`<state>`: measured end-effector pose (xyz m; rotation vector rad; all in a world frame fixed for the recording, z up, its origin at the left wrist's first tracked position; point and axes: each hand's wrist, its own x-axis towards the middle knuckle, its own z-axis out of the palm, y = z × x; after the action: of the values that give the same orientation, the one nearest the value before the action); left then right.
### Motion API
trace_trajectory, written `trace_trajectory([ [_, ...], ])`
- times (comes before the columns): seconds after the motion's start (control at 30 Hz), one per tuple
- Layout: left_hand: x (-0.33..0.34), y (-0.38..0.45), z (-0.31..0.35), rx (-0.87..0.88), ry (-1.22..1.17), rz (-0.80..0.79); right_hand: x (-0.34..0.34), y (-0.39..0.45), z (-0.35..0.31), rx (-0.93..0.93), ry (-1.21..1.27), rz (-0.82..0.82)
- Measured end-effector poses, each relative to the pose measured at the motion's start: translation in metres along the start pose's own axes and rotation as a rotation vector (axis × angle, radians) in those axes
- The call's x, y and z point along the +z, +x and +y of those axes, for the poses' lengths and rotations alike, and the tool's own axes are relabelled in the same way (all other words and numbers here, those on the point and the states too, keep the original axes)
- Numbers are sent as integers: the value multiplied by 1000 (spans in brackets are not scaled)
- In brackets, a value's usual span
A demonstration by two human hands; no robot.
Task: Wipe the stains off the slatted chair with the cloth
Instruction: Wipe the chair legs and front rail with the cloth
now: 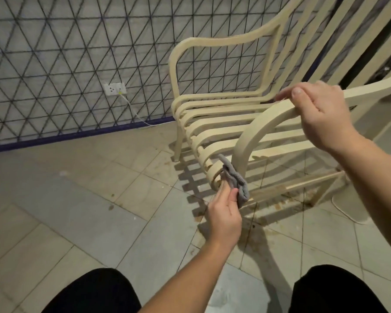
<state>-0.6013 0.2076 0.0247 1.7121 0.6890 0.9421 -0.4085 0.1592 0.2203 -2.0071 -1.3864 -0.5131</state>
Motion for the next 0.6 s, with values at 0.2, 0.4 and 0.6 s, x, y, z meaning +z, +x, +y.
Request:
trace_trajectory([
  [0.2, 2, 43, 74, 206, -113, 123, 8, -10, -20, 20, -49, 34],
  [0.4, 3, 39, 52, 166, -52, 63, 4, -19, -30, -78, -99, -12],
  [0.6, 19, -9, 1, -130, 89, -12, 17, -34, -40, -178, -163, 5],
])
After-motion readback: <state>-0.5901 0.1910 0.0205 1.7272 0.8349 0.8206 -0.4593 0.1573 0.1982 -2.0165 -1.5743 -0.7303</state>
